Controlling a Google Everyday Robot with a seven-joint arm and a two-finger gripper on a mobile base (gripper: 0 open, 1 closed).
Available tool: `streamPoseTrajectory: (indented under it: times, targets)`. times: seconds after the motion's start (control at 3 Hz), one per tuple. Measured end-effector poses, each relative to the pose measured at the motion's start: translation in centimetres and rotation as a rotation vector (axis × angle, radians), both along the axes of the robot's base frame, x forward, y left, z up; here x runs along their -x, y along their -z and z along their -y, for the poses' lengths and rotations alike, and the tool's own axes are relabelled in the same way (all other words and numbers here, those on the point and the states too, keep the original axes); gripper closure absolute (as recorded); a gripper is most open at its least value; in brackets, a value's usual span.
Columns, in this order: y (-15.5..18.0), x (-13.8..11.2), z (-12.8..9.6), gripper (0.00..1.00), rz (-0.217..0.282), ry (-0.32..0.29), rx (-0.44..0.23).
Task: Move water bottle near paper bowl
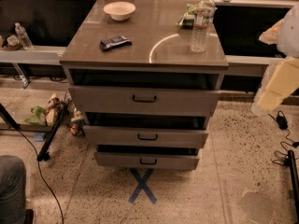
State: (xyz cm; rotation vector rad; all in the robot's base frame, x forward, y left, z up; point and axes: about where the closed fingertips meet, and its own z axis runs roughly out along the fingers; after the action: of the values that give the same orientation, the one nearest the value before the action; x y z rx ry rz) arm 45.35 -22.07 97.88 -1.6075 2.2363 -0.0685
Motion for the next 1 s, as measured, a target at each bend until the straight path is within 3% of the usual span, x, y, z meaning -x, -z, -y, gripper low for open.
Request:
streamPoseTrajectory:
  times: [0.33, 0.67, 1.0]
  targets:
    - [0.5, -3.3, 0.8, 0.0, 0.069, 0.114, -0.162]
    - [1.9, -5.0, 1.7, 0.0, 0.136, 0.229, -0.323]
    - [3.8, -6.7, 3.8, 0.0, 0.239, 0.374, -0.474]
